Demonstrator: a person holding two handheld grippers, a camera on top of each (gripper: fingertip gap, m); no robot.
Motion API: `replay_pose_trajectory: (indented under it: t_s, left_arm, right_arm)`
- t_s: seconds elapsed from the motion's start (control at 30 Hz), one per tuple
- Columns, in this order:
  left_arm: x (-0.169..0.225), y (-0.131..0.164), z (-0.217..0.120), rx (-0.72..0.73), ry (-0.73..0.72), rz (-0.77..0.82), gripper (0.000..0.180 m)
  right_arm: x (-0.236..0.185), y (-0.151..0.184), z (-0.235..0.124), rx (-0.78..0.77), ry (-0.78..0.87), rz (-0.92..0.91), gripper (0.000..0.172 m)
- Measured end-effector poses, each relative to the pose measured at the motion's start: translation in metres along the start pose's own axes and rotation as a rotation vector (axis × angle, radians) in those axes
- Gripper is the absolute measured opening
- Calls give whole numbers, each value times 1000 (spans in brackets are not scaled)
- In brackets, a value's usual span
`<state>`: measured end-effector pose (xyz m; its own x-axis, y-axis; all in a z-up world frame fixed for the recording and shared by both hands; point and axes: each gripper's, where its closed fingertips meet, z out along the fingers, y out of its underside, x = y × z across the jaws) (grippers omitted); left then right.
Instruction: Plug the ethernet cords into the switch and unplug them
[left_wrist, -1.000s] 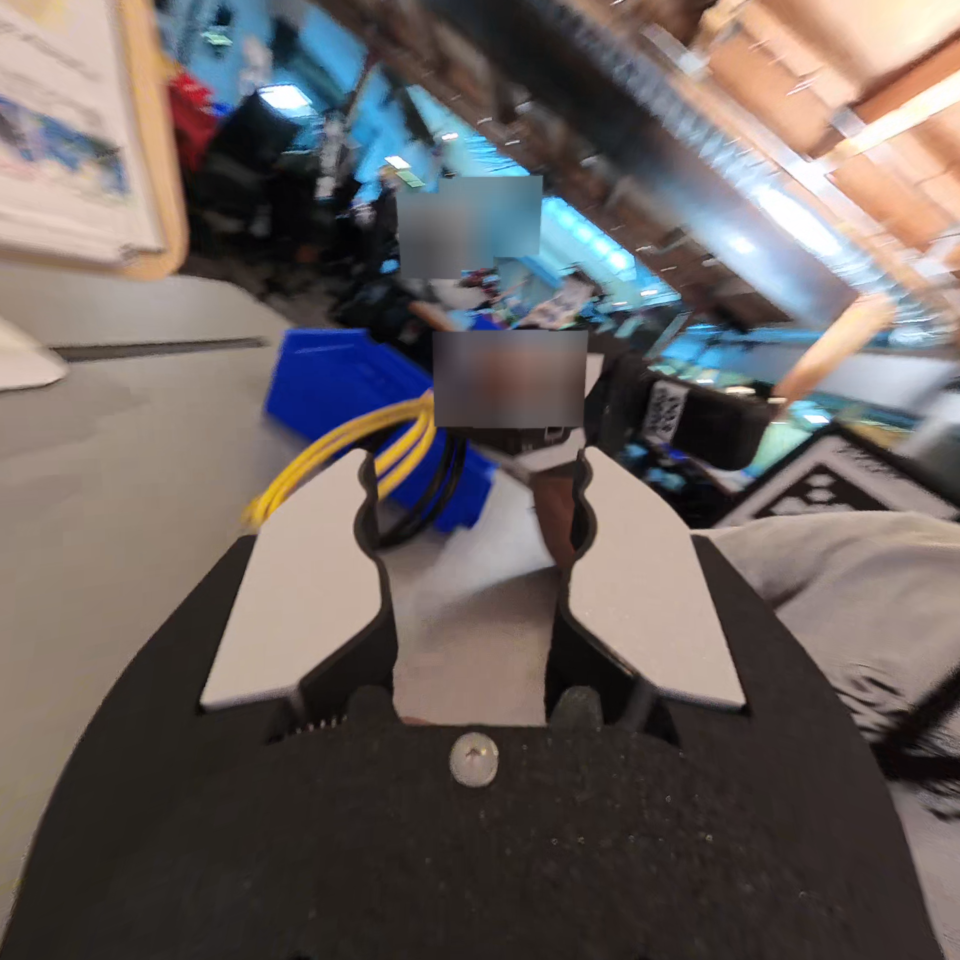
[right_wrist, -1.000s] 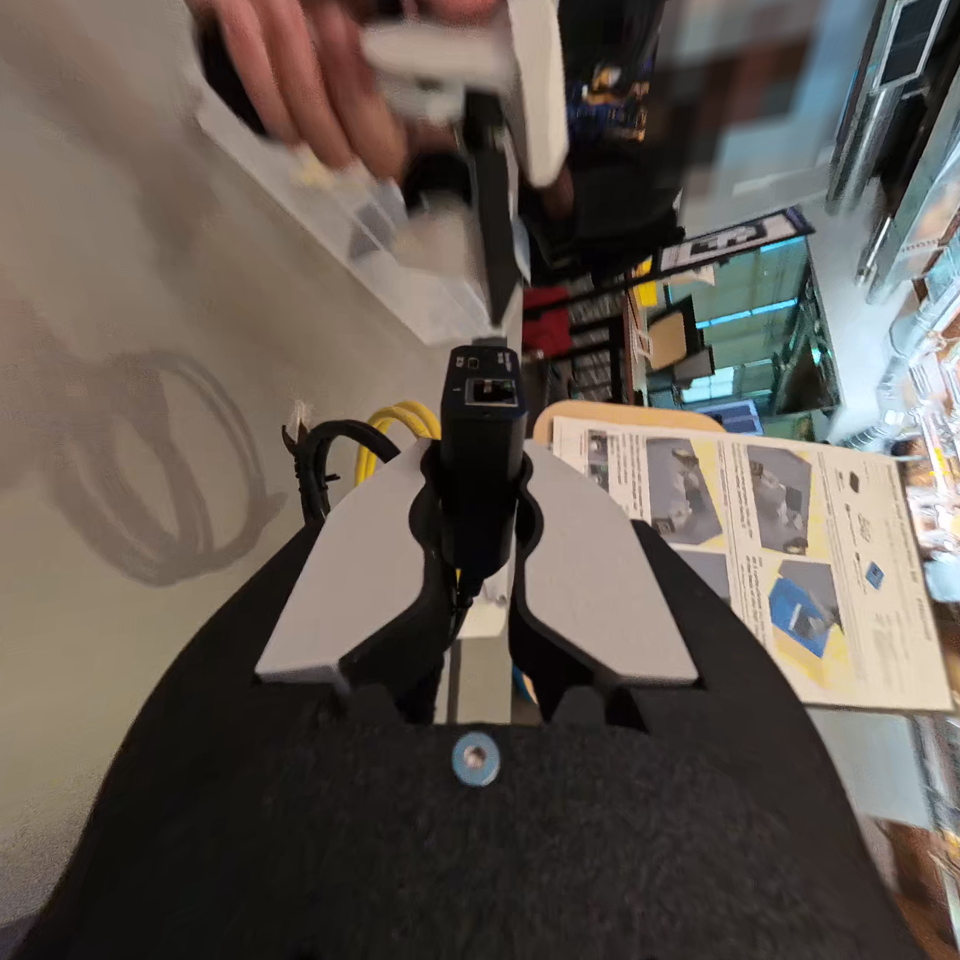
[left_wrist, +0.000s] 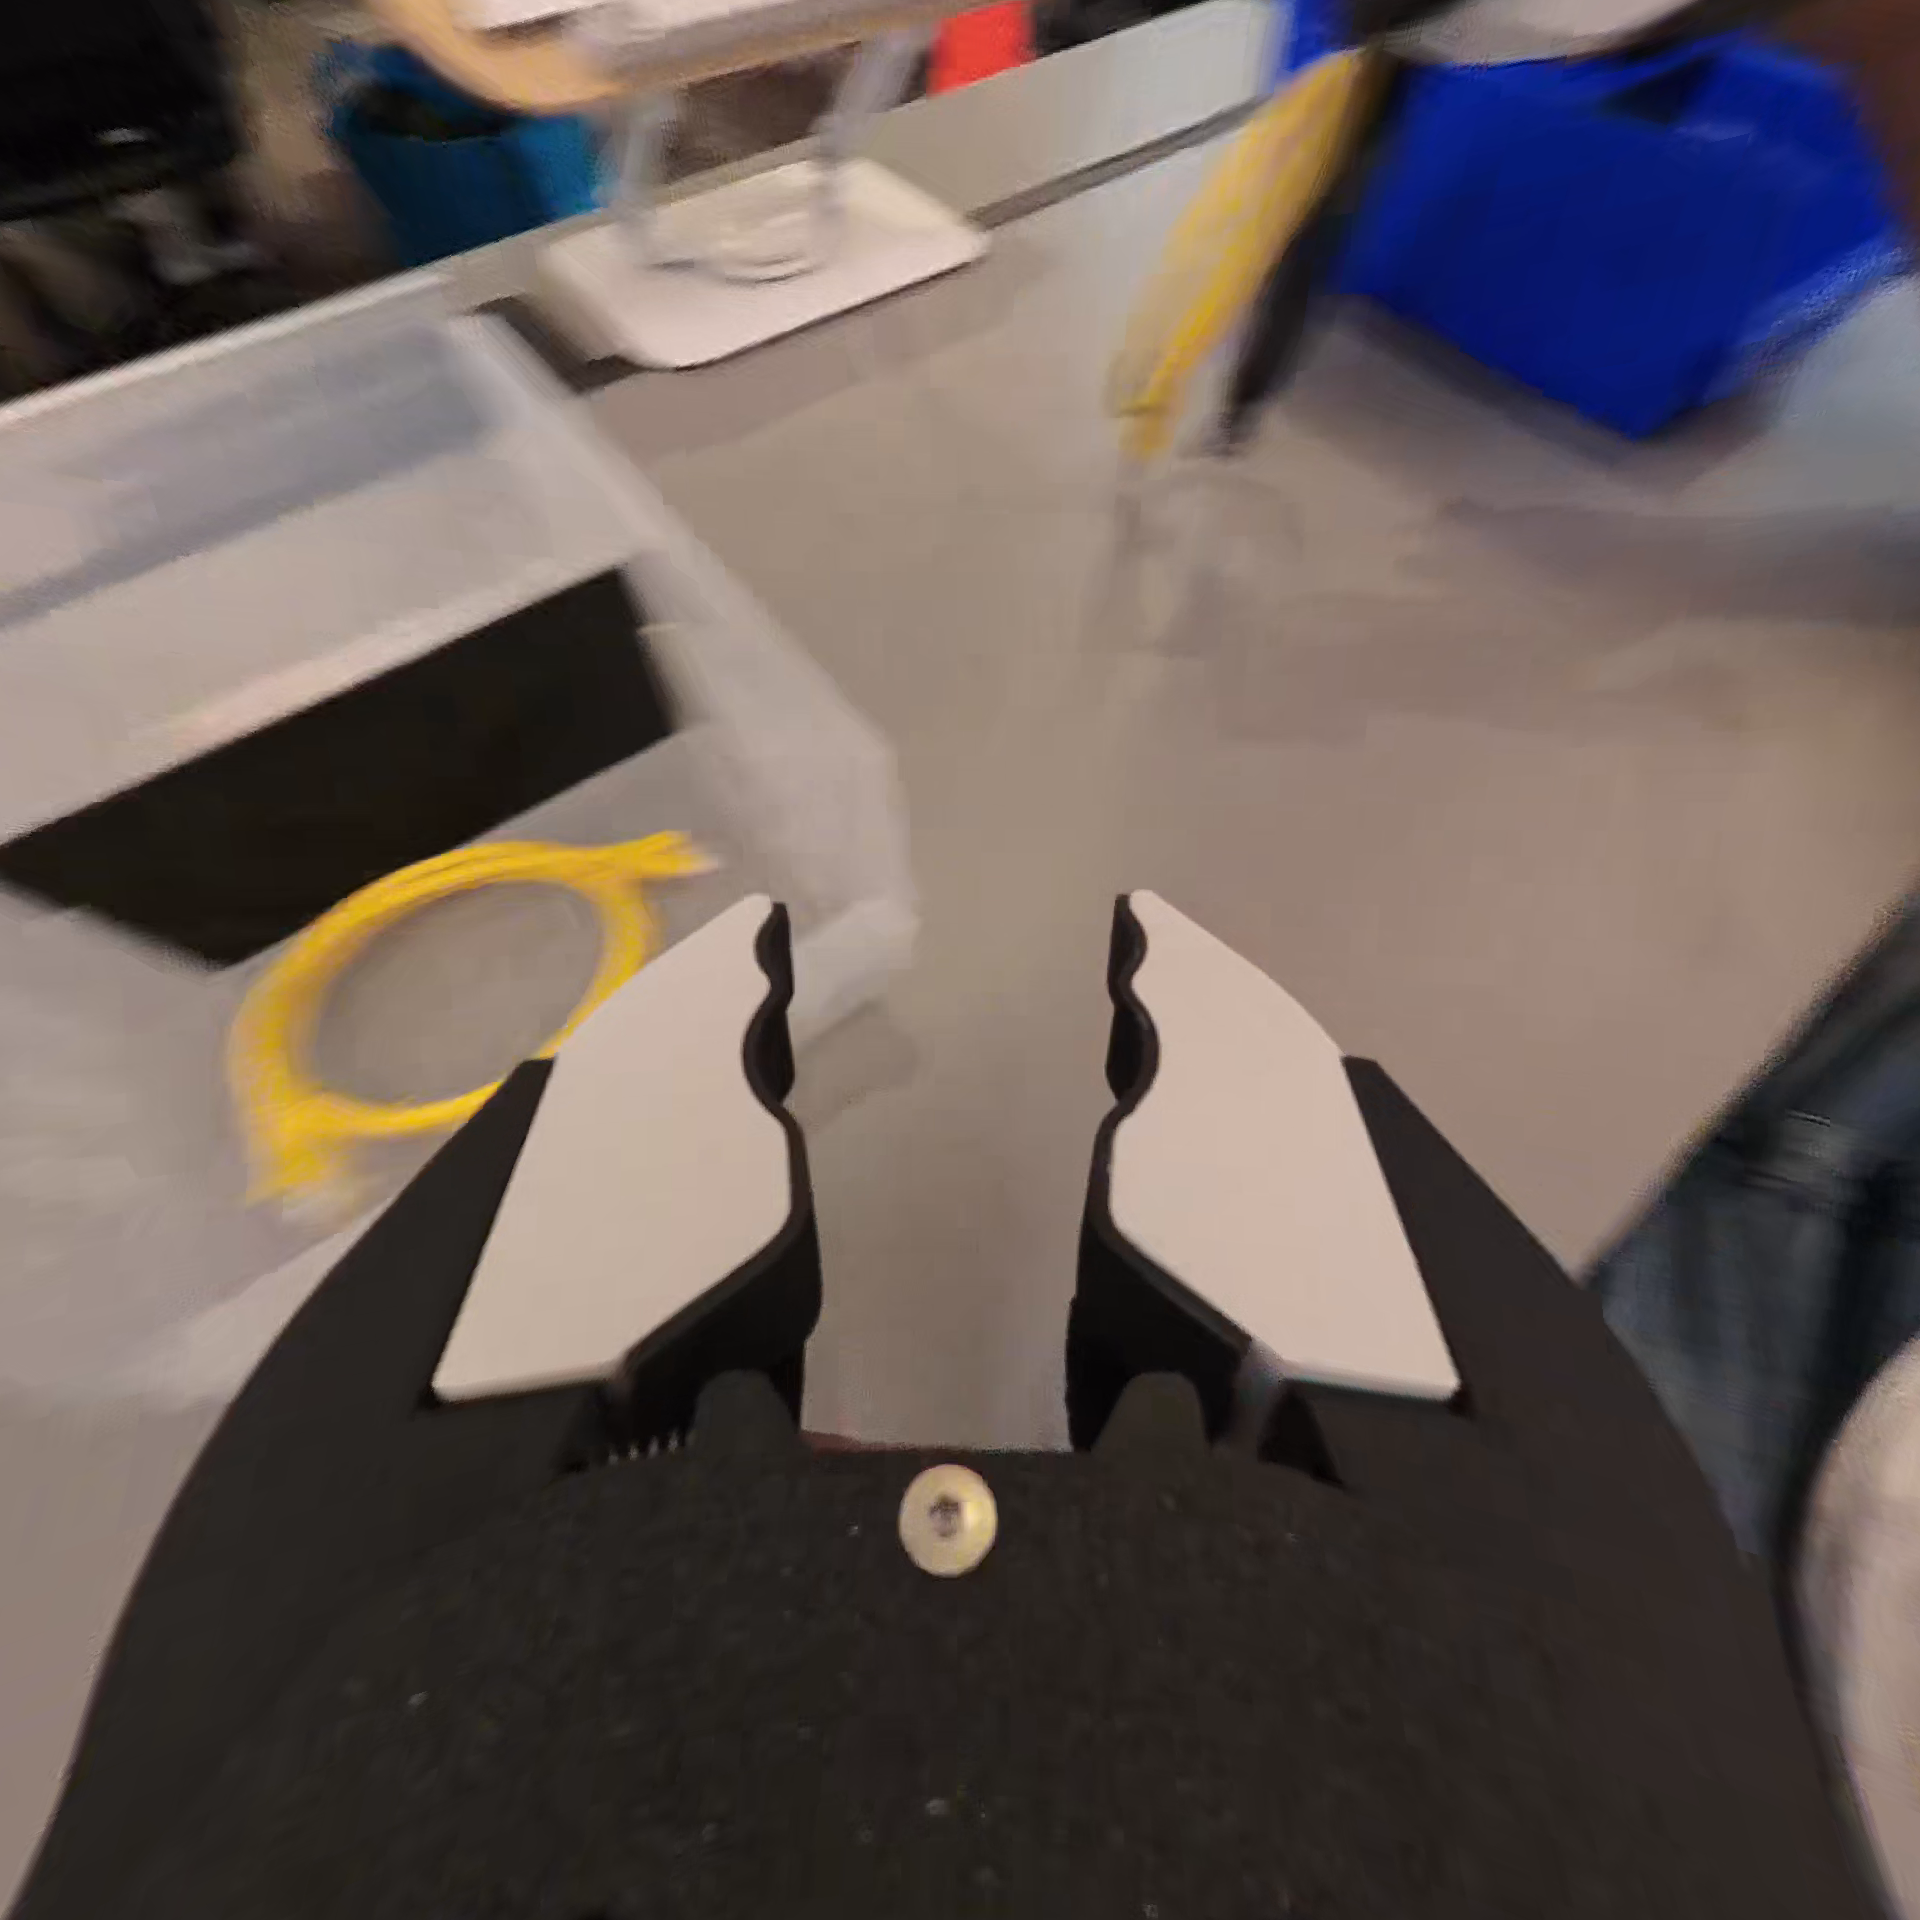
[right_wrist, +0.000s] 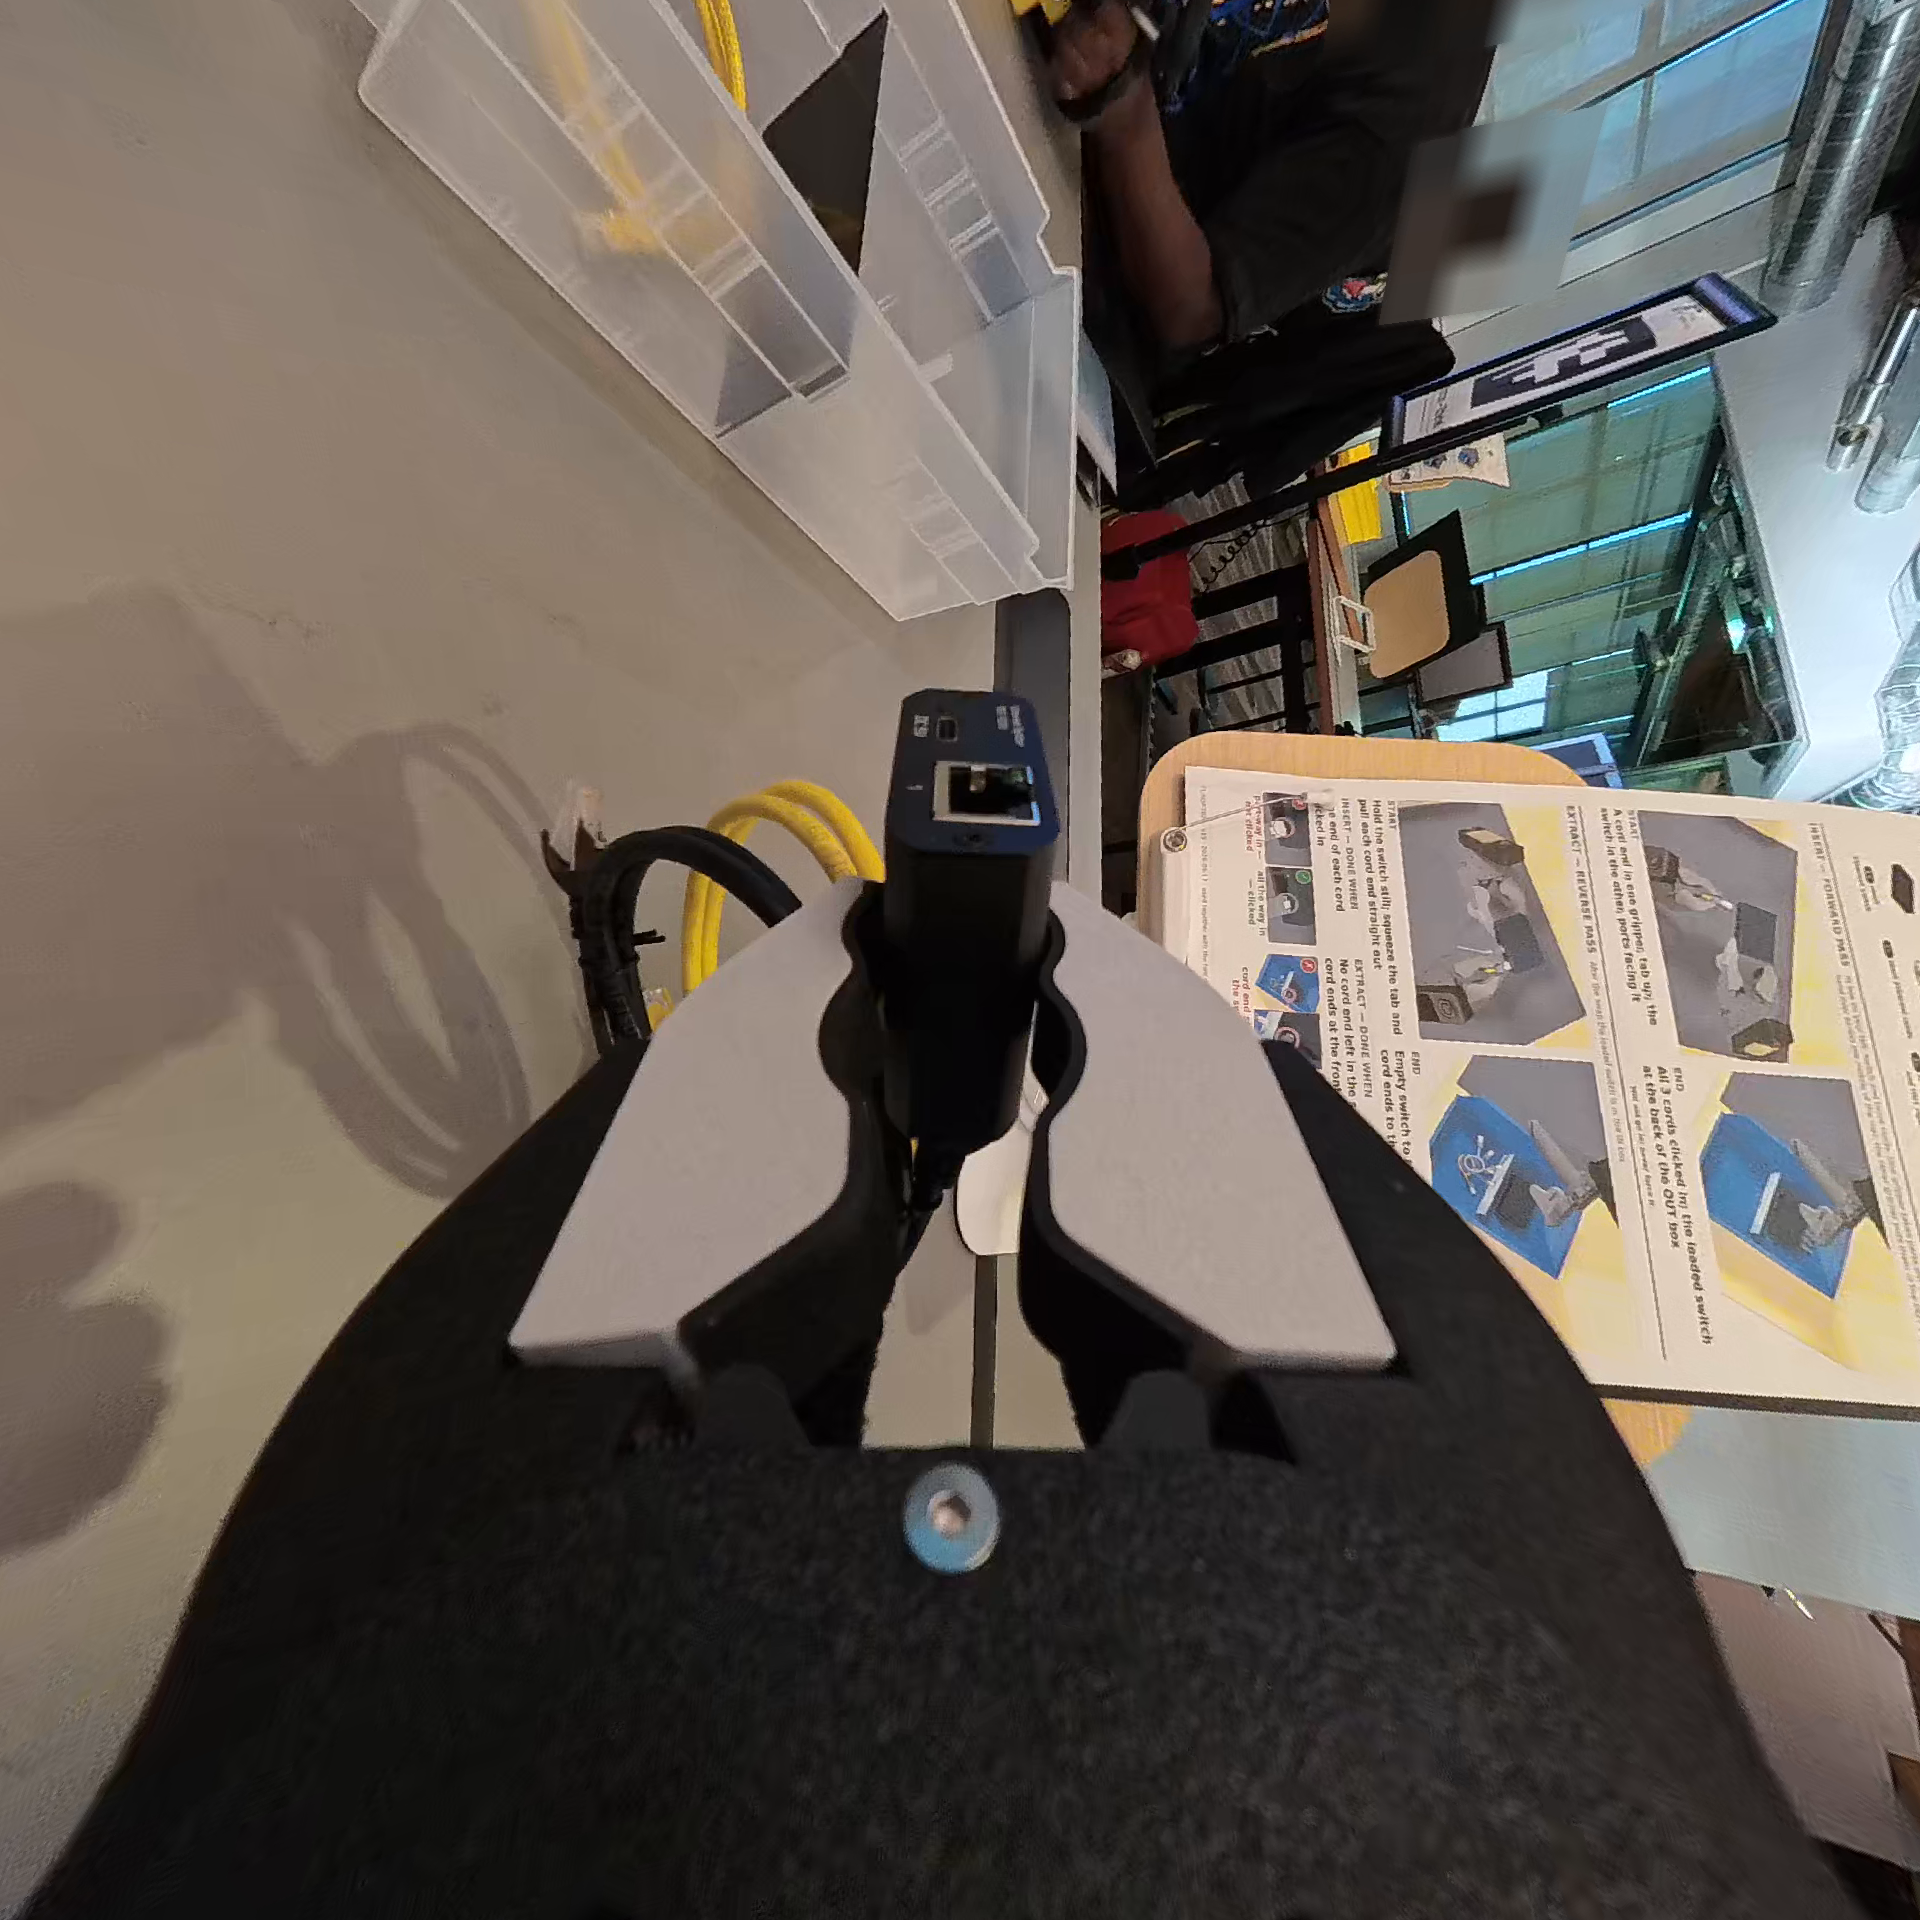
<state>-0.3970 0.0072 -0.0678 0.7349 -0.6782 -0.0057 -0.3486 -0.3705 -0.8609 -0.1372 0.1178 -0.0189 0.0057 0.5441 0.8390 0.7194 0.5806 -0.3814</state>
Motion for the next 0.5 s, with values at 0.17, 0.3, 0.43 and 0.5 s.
replay_pose_trajectory:
  t_s: [0.17, 0.3, 0.43, 0.5]
  left_arm:
    - [-117, 20, -21, -141, -380, -173, 56]
    - [-145, 48, -4, -224, -465, -360, 57]
    - [-156, 73, 12, -304, -501, -492, 58]
    - [-160, 83, 17, -340, -514, -535, 46]
  right_arm:
    - [0, 0, -2, 1, 0, 1, 24]
    - [-2, 0, -1, -1, -6, -3, 24]
    - [-4, 1, 0, -6, -12, -11, 24]
    - [-4, 0, -1, -7, -16, -11, 24]
